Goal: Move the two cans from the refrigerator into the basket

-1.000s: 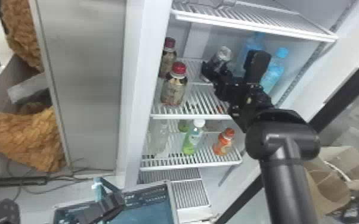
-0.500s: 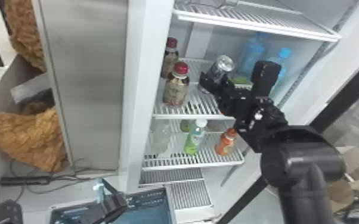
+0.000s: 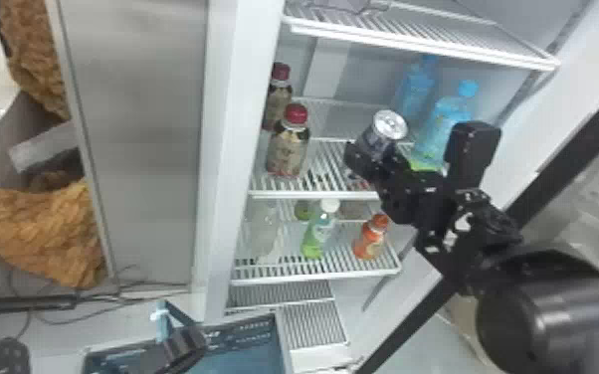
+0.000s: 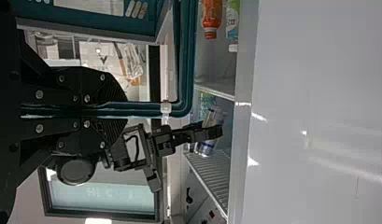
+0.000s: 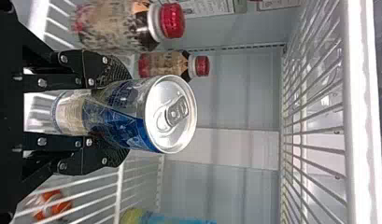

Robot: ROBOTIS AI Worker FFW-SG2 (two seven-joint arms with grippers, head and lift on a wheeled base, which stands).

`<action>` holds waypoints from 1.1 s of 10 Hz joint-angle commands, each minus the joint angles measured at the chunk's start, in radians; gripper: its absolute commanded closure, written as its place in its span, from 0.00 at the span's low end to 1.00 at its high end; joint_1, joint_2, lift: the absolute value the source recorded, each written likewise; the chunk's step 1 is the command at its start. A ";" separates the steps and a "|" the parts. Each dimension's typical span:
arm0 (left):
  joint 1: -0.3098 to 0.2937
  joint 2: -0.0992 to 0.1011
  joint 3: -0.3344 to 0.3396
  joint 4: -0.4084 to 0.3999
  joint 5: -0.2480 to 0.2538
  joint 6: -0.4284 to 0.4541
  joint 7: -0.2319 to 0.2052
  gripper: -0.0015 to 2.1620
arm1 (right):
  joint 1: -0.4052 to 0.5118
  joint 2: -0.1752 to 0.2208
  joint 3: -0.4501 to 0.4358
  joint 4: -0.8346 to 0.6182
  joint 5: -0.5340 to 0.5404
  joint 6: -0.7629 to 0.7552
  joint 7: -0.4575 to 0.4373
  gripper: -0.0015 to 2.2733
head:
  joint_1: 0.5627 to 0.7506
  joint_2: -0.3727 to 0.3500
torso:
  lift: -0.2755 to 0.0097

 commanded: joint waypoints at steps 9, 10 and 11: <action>0.009 0.000 -0.002 0.000 0.000 0.001 0.000 0.55 | 0.410 0.030 -0.089 -0.432 -0.129 0.150 0.002 0.56 | 0.70 0.03 | 0.86; 0.011 0.000 -0.002 0.000 0.000 0.001 0.000 0.55 | 0.446 0.042 -0.093 -0.461 -0.139 0.165 0.002 0.56 | 0.70 0.04 | 0.86; 0.011 0.000 -0.002 0.000 0.000 0.001 0.000 0.55 | 0.483 0.048 -0.093 -0.493 -0.150 0.187 0.005 0.56 | 0.70 0.04 | 0.86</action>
